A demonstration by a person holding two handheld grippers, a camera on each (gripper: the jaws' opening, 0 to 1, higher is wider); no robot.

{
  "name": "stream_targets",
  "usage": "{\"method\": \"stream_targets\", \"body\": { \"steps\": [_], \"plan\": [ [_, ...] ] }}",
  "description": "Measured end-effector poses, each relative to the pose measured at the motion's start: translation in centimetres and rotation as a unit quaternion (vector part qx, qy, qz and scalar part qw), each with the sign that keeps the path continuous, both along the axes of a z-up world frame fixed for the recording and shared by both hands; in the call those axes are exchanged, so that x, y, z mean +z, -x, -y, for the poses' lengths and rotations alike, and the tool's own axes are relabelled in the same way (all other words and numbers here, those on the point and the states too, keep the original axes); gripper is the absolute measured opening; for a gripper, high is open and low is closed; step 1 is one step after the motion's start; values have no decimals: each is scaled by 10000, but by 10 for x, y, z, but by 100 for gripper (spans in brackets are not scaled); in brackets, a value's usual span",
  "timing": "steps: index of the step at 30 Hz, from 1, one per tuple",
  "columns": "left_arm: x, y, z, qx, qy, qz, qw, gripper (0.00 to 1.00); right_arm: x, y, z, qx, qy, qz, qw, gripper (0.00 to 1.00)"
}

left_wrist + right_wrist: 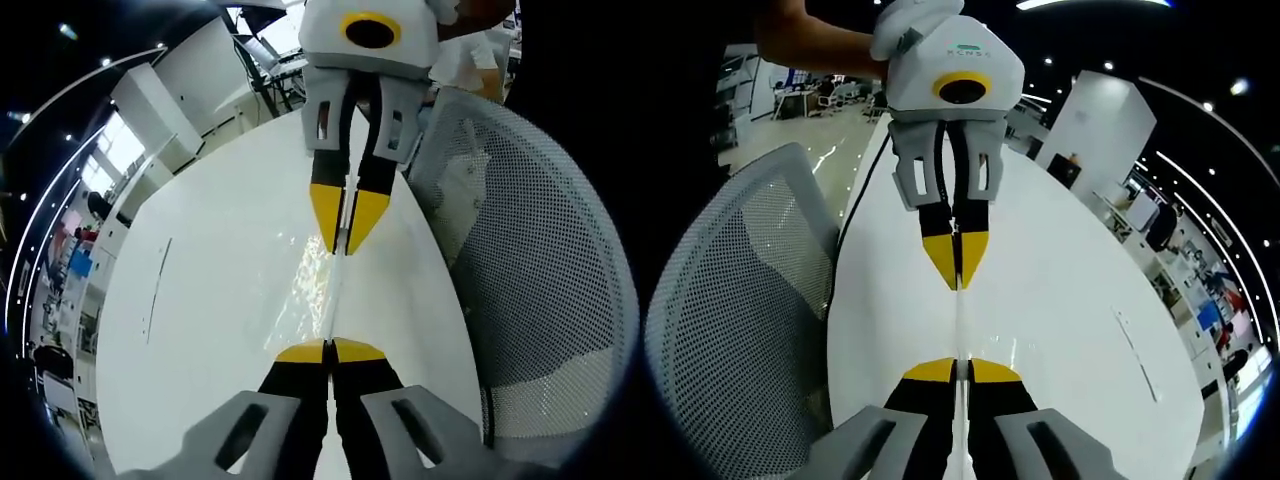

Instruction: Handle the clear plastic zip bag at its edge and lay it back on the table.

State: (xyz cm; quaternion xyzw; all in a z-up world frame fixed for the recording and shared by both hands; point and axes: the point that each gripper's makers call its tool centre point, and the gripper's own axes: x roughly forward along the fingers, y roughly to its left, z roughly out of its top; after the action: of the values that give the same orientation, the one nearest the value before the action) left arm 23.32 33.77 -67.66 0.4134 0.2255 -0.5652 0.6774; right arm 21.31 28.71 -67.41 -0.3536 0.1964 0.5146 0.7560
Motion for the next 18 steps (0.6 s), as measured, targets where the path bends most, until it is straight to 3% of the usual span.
{"method": "stream_targets", "body": {
  "steps": [18],
  "plan": [
    [0, -1, -2, 33, -9, -9, 10000, 0, -1, 0, 1, -7, -8, -10, 10000, 0]
  ]
}}
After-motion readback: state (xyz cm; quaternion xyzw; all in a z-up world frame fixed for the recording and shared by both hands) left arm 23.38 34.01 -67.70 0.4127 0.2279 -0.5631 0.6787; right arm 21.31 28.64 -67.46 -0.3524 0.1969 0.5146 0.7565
